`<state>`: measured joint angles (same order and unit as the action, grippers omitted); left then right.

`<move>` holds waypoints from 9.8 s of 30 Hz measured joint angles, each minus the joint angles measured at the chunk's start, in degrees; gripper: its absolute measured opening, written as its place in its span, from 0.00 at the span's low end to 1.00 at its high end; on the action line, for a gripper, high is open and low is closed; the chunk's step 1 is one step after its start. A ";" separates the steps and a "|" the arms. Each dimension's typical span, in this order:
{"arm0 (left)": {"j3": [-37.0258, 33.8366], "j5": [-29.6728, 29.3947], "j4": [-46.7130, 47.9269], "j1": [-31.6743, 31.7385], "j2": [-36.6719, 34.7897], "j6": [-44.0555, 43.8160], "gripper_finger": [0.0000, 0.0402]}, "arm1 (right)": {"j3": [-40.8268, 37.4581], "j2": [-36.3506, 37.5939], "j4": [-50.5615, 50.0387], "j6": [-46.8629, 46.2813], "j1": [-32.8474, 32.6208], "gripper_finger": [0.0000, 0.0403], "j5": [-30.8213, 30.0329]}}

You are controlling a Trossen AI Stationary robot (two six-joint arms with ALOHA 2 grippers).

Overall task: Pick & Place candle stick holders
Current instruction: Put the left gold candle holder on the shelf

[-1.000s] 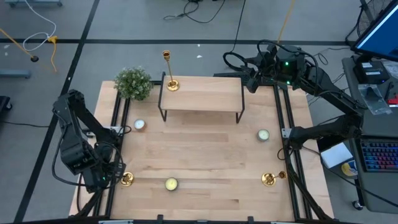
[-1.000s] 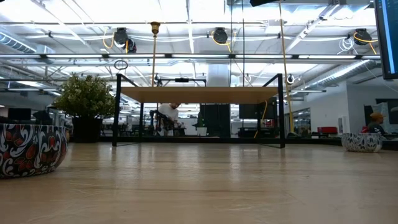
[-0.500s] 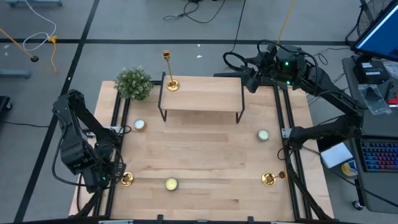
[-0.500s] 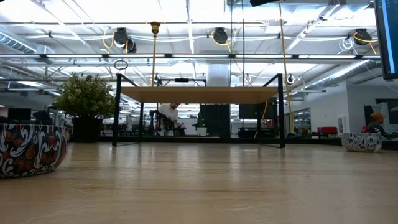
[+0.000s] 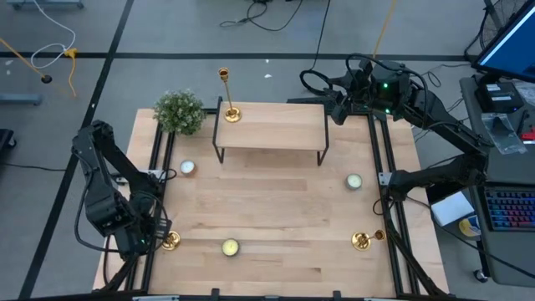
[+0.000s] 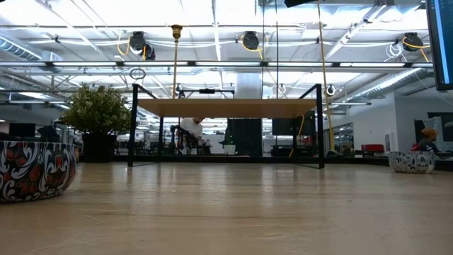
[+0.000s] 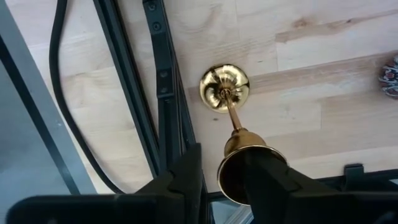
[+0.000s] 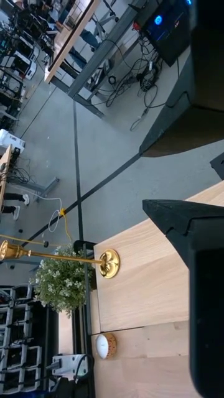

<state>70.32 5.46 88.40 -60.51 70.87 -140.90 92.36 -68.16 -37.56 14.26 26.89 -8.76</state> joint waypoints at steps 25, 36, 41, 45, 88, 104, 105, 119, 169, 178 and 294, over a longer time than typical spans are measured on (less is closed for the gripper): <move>1.58 -11.93 0.63 3.99 -3.17 6.77 0.01 | 0.00 0.00 0.04 -0.28 0.00 0.28 0.01; 7.01 -20.27 0.16 18.40 -5.42 28.05 0.01 | 0.00 0.00 0.04 -0.28 0.02 0.28 0.01; 13.65 -24.75 0.15 26.31 -5.76 39.66 0.01 | 0.00 0.00 0.04 -0.30 0.02 0.28 0.01; 20.50 -26.63 0.14 33.70 -5.70 49.48 0.01 | 0.00 0.00 0.04 -0.48 0.02 0.28 0.01; 59.69 6.52 1.64 96.52 21.97 104.41 0.01 | 0.00 0.00 -1.95 0.56 0.00 0.28 -0.14; 59.69 3.64 1.60 96.39 26.22 106.75 0.01 | 0.00 0.00 -2.93 1.90 0.02 0.28 -0.17; 59.69 3.05 1.60 96.41 26.16 106.73 0.01 | 0.00 0.00 -3.01 1.90 0.02 0.28 -0.17; 59.69 2.90 1.60 95.18 26.10 104.71 0.01 | 0.00 0.00 -4.73 1.90 0.02 0.28 -0.17; 54.16 1.18 1.62 84.99 18.32 95.97 0.01 | 0.00 -23.16 32.45 9.13 -8.73 0.39 31.35; 54.16 2.07 1.62 83.18 18.32 95.89 0.01 | -0.04 -29.76 43.39 7.48 -12.37 0.61 24.97; 54.60 -1.38 -4.50 74.73 18.98 102.79 0.46 | -0.11 -32.85 50.74 -0.98 -16.85 0.23 20.88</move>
<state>124.92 4.08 83.90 14.22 89.85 -38.11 92.25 -101.01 13.18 13.28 10.04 12.12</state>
